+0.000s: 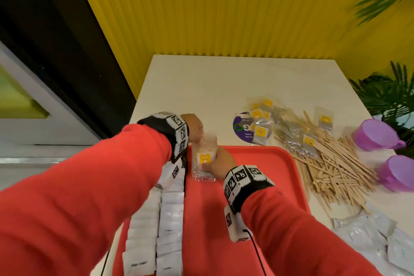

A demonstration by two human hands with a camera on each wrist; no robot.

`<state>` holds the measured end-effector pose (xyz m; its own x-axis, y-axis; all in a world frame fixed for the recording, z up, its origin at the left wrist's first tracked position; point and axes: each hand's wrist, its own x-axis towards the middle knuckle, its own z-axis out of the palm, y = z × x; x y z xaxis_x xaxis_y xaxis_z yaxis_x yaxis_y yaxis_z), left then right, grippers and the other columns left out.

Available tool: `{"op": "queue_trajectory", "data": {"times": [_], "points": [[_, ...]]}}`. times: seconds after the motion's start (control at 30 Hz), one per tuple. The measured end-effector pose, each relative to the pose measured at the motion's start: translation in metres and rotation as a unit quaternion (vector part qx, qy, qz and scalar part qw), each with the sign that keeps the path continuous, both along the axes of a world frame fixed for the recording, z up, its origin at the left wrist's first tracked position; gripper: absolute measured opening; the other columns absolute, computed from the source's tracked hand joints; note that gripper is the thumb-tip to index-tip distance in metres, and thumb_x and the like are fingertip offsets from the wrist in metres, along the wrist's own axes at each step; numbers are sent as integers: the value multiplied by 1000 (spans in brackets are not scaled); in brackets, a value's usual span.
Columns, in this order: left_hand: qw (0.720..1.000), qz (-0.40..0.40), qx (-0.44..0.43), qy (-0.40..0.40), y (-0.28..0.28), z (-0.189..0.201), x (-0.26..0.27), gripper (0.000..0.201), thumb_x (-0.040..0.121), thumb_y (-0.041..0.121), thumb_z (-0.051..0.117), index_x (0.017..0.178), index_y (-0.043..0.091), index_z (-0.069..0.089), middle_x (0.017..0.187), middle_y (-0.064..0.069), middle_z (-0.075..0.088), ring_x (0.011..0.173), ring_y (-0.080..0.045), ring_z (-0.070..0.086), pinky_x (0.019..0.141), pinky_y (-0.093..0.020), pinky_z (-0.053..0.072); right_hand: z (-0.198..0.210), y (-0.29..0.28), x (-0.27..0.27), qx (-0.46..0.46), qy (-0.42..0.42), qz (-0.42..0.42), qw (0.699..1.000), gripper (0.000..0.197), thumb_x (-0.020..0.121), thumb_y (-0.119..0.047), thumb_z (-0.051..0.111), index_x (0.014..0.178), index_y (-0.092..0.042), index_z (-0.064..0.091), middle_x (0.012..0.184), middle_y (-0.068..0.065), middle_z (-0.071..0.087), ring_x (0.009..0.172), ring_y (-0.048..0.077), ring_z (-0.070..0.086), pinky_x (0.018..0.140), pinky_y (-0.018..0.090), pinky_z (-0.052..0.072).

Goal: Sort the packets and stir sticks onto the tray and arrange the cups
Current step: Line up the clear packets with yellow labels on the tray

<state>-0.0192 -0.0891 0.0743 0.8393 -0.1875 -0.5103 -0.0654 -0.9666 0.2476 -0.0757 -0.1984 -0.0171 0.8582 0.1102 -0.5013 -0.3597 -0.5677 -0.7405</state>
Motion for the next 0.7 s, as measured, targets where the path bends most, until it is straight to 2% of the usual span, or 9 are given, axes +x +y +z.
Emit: {"op": "queue_trajectory", "data": {"times": [0.07,0.13,0.23,0.33,0.37,0.4,0.5,0.57,0.7], "points": [[1000,-11,1,13,7,-6,6,27,87,13,63,113,7,64,121,-6,62,113,-20,56,91,-26,43,-1,9,4,-87,4,28,996,56,65,-27,74,116,-13,54,113,11,61,103,31,60,90,42,50],[1000,-19,-4,6,14,-12,10,25,87,13,64,111,9,65,119,-4,63,106,-18,58,87,-24,43,-1,14,4,-134,5,21,991,59,68,-26,72,121,-14,49,118,12,54,108,34,55,91,41,48],[999,-27,-14,-18,22,-20,16,17,87,10,61,103,11,66,114,-4,64,102,-19,57,81,-24,41,-1,16,3,-141,-13,-21,990,57,69,-18,72,118,-14,44,119,11,47,110,34,50,90,39,44],[999,-36,-25,-30,29,-28,19,11,88,7,54,91,17,58,99,-2,58,88,-14,49,66,-18,36,0,22,-3,-132,-31,-39,990,74,65,-19,77,128,-17,37,122,10,44,114,31,47,96,39,41],[998,-36,-30,-32,31,-30,20,11,88,6,53,91,16,58,96,0,55,87,-12,47,59,-15,34,-1,24,-5,-133,-33,-37,990,80,65,-20,78,132,-18,34,125,9,42,116,31,45,98,39,40],[998,-32,-38,-32,33,-31,21,14,87,5,53,94,15,61,97,1,55,88,-12,48,58,-13,33,-2,26,-6,-135,-35,-36,990,84,65,-19,78,135,-19,31,127,9,40,118,31,43,100,38,39],[998,0,-62,-32,36,-34,22,28,85,7,59,111,15,64,117,0,57,108,-18,53,78,-18,37,-5,30,-9,-151,-30,-44,987,87,68,-20,78,139,-21,27,130,9,36,121,32,41,100,37,37],[996,18,-76,-36,37,-34,22,30,86,6,58,114,16,63,125,-1,55,114,-19,52,81,-20,36,-5,30,-10,-156,-32,-47,986,86,69,-21,78,139,-22,28,130,9,36,120,33,41,99,37,37],[997,4,-78,-27,37,-35,24,29,90,4,53,115,14,64,130,-4,55,118,-20,52,90,-22,39,-6,29,-12,-160,-39,-43,985,84,73,-24,75,141,-23,25,129,9,37,120,34,42,101,39,36]]}}
